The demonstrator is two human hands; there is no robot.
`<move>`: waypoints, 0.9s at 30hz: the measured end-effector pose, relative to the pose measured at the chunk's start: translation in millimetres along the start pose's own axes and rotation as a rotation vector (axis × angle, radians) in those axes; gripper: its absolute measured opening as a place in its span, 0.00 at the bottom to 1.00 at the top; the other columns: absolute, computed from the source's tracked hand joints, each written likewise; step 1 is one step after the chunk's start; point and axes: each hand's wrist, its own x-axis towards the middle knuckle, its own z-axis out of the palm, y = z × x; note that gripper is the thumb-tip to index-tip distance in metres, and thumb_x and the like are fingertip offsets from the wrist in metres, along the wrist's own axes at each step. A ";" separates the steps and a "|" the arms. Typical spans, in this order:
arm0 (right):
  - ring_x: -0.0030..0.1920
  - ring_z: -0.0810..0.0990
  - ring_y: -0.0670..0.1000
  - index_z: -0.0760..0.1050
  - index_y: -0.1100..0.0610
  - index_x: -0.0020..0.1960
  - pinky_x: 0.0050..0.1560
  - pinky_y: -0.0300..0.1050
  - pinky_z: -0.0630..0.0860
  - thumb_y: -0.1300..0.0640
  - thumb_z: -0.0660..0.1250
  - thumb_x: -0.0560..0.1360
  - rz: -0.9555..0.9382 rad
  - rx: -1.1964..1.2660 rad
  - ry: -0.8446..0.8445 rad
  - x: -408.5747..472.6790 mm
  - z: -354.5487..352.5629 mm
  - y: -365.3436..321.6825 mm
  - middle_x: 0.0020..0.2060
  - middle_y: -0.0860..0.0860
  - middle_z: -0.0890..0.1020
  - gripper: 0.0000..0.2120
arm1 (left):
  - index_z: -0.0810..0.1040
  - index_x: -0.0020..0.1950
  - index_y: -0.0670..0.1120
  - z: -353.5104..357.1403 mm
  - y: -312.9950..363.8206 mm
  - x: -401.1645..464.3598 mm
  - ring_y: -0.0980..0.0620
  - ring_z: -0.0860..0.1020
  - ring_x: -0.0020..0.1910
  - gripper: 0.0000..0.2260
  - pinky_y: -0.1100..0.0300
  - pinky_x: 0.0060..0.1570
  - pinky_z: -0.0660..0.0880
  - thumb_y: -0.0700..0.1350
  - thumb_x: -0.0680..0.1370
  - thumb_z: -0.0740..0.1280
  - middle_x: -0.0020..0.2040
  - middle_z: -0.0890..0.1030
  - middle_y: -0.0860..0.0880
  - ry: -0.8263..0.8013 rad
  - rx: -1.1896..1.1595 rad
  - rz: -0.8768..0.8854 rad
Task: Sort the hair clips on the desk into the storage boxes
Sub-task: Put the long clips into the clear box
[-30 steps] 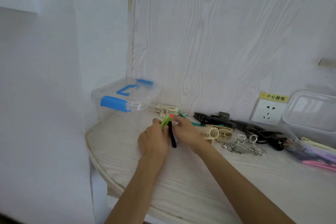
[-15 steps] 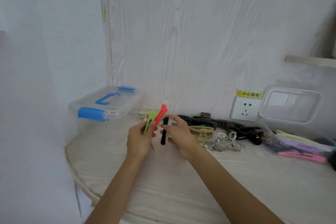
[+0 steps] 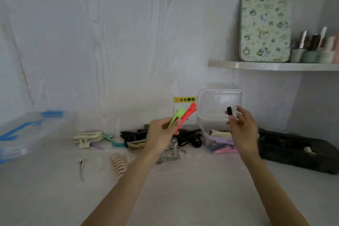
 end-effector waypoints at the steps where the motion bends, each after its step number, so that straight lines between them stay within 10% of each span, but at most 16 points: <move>1: 0.46 0.82 0.51 0.72 0.59 0.62 0.50 0.43 0.79 0.64 0.62 0.77 -0.053 -0.082 0.036 8.7 -11.0 10.2 0.54 0.57 0.81 0.14 | 0.82 0.45 0.46 11.3 -1.3 4.9 0.65 0.75 0.25 0.04 0.71 0.28 0.69 0.44 0.76 0.67 0.29 0.79 0.56 -0.023 0.019 0.013; 8: 0.60 0.75 0.57 0.76 0.49 0.61 0.63 0.48 0.62 0.67 0.60 0.71 -0.234 -0.721 -0.204 27.3 -26.6 50.5 0.56 0.52 0.81 0.23 | 0.82 0.46 0.43 69.7 -13.4 42.1 0.46 0.76 0.38 0.10 0.55 0.38 0.71 0.48 0.77 0.66 0.39 0.81 0.42 -0.090 0.203 0.097; 13: 0.57 0.76 0.59 0.76 0.58 0.59 0.63 0.54 0.70 0.72 0.56 0.68 -0.251 -0.481 0.004 27.1 -31.7 56.0 0.55 0.56 0.80 0.23 | 0.80 0.47 0.53 101.5 -4.8 61.0 0.50 0.78 0.40 0.07 0.56 0.40 0.71 0.53 0.77 0.64 0.38 0.79 0.54 -0.252 0.438 0.237; 21: 0.59 0.74 0.54 0.67 0.58 0.66 0.61 0.51 0.73 0.72 0.58 0.73 -0.150 -0.459 0.103 20.1 -31.8 51.7 0.60 0.55 0.75 0.23 | 0.53 0.76 0.51 132.7 -1.4 72.6 0.49 0.67 0.69 0.25 0.58 0.63 0.68 0.38 0.81 0.54 0.76 0.60 0.49 -0.682 0.446 0.040; 24: 0.59 0.74 0.55 0.70 0.59 0.64 0.61 0.52 0.73 0.72 0.60 0.72 -0.181 -0.523 0.114 16.9 -29.4 47.4 0.59 0.56 0.76 0.22 | 0.62 0.73 0.50 108.9 5.1 67.3 0.58 0.69 0.61 0.22 0.73 0.49 0.68 0.37 0.80 0.54 0.75 0.61 0.51 -0.611 0.339 0.095; 27: 0.58 0.74 0.57 0.74 0.58 0.60 0.59 0.52 0.72 0.73 0.61 0.70 -0.248 -0.545 0.077 15.2 -31.3 46.4 0.56 0.57 0.78 0.21 | 0.74 0.65 0.48 73.7 7.5 43.7 0.54 0.67 0.68 0.19 0.68 0.61 0.63 0.34 0.79 0.56 0.70 0.70 0.50 -0.494 0.371 0.144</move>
